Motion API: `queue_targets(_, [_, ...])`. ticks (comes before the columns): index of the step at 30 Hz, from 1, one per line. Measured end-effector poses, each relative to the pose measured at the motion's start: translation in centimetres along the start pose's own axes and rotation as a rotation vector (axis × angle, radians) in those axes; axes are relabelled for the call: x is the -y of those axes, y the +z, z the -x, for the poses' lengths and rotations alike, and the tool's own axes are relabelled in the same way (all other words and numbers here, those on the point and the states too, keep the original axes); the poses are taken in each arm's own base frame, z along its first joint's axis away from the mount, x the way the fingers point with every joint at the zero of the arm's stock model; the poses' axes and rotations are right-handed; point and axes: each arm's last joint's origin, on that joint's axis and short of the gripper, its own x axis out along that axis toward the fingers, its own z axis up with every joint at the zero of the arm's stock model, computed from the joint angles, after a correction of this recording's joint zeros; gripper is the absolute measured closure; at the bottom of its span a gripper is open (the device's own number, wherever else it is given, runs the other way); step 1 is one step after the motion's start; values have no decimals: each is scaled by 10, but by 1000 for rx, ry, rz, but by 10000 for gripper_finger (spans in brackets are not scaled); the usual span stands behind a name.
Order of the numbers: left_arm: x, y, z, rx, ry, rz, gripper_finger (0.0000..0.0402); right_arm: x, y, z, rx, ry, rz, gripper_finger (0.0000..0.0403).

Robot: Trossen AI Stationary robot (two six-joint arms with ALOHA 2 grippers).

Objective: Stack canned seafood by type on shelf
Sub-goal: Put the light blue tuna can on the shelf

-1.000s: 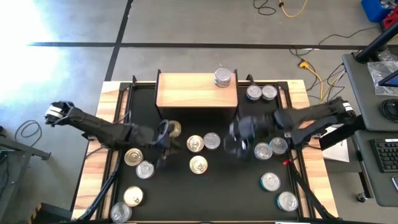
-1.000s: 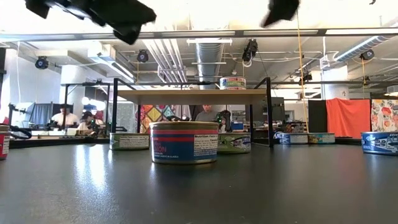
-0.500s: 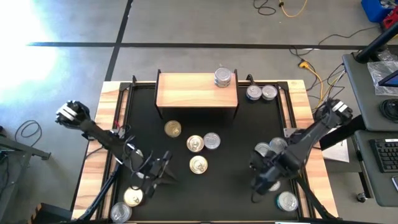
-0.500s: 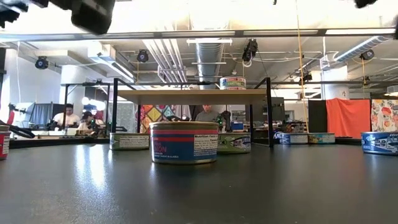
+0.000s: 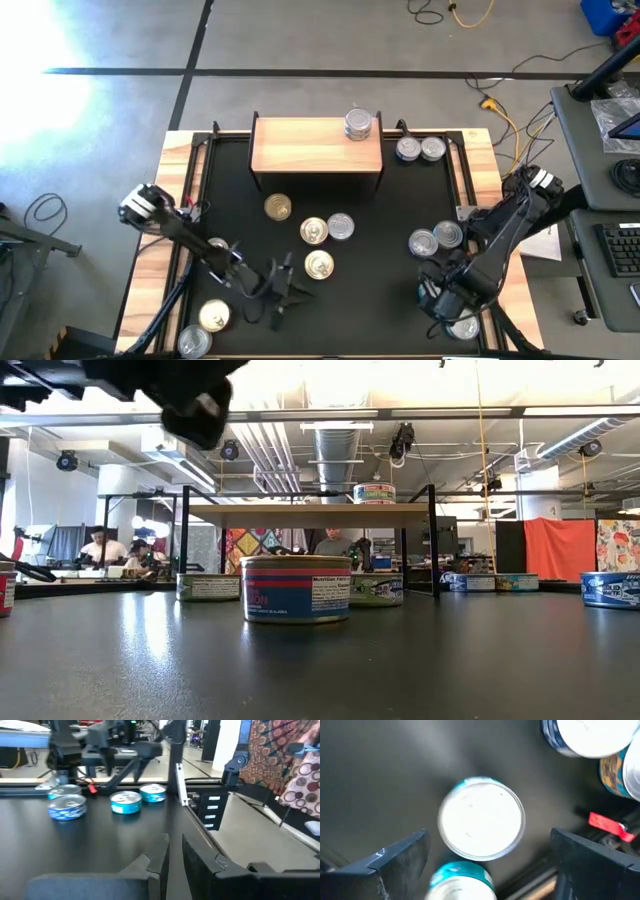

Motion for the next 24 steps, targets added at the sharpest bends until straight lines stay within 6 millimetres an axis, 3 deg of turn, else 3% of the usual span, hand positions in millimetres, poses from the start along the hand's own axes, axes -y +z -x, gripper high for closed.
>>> queue_targets(5, [7,-6,-36,0,44,40,358,12,-1,-10,-98,-96,62,3])
queue_targets(8, [7,-8,-54,-8,64,55,334,20,4,-18,-239,-147,52,3])
queue_targets(15, [3,-25,-88,-16,100,117,224,36,12,-41,-319,-198,103,3])
queue_targets(19, [2,-40,-109,-31,123,117,157,47,7,-53,-456,-235,97,3])
queue_targets(24, [8,-46,-131,-46,147,65,92,43,6,-58,-481,-169,142,3])
